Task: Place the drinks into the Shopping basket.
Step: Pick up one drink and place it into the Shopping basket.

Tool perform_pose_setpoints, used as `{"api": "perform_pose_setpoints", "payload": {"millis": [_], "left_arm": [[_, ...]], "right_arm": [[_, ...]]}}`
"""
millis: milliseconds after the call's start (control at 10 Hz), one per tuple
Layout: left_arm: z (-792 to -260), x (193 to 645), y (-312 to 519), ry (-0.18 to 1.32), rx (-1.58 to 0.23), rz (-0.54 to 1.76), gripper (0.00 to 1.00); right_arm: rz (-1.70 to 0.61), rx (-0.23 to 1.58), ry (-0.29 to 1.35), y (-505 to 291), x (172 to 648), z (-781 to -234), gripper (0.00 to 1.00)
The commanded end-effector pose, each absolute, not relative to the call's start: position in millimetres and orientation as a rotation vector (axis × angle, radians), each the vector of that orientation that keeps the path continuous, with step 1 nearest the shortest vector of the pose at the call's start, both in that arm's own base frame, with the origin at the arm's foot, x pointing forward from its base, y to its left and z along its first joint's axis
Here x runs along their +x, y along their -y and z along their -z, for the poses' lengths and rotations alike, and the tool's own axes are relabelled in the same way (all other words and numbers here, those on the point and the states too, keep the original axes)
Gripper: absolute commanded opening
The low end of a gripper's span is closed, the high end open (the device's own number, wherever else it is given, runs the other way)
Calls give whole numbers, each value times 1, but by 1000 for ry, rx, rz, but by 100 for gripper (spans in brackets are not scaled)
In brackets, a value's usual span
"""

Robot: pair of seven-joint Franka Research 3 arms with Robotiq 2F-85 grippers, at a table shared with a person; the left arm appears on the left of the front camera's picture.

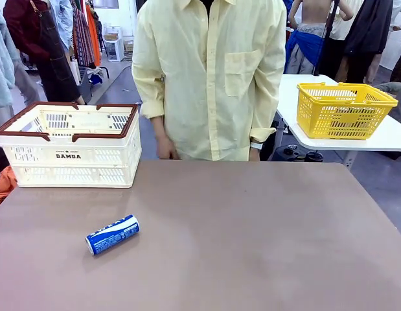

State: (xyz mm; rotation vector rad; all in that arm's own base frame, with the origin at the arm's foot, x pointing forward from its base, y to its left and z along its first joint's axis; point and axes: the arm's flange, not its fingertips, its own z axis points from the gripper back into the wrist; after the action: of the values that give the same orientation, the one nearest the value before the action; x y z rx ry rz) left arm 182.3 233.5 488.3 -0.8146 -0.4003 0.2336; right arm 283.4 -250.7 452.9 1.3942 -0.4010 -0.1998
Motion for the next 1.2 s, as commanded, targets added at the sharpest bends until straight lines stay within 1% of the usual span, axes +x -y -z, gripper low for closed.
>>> {"api": "perform_pose_setpoints", "payload": {"millis": [0,300,400,500,600,800,900,1100], "left_arm": [[-511,212,-170,394,-670,-100,100],[-518,252,-51,327,-378,182,100],[-513,265,-15,311,-313,280,100],[-503,279,18,262,-276,353,100],[-489,294,50,247,-188,335,100],[-447,313,119,146,-69,246,100],[-426,320,144,147,-11,167,100],[-390,331,171,120,4,101,100]], "right_arm": [[179,1401,422,250,282,-455,100],[179,1401,422,250,282,-455,100],[179,1401,422,250,282,-455,100],[179,1401,422,250,282,-455,100],[179,1401,422,250,282,-455,100],[179,1401,422,250,282,-455,100],[179,1401,422,250,282,-455,100],[179,1401,422,250,282,-455,100]]}}
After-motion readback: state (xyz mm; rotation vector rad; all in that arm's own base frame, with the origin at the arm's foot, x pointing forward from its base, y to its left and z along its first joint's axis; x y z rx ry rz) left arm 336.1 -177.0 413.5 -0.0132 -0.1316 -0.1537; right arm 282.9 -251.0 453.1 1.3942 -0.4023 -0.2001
